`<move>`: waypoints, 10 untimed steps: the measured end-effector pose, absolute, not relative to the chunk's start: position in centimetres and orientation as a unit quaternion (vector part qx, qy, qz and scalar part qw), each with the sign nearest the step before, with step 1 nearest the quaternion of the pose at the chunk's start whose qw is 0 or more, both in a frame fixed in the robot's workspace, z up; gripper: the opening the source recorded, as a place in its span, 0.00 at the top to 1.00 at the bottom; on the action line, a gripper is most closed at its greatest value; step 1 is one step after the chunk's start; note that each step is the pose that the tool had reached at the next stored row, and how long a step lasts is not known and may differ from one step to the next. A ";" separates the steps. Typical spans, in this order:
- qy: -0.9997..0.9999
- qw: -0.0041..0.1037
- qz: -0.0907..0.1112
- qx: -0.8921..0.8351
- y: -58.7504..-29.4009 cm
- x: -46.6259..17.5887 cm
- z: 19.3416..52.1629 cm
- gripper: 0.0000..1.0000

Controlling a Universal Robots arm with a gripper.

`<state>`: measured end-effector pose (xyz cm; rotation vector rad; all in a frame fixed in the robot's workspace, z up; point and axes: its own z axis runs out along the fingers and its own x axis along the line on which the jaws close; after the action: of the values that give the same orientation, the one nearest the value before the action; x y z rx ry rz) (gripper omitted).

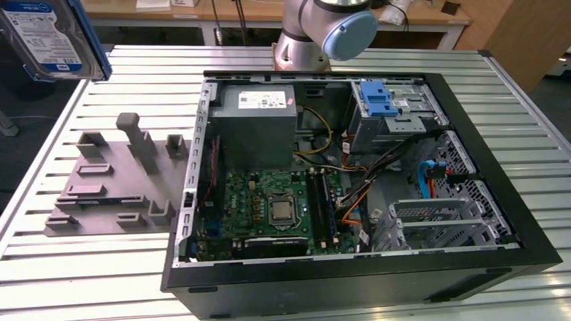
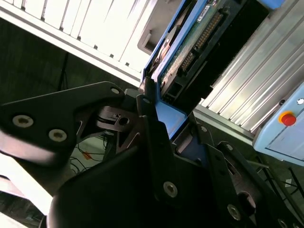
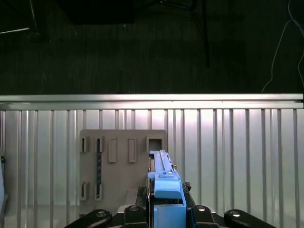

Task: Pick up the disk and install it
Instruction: 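Pick up the disk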

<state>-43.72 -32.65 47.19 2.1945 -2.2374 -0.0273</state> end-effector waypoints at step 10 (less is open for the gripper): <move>-0.714 0.004 -0.009 0.700 -32.7 -43.7 48.5 0.64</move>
<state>-43.72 -32.65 48.51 2.1946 -2.2375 -0.0272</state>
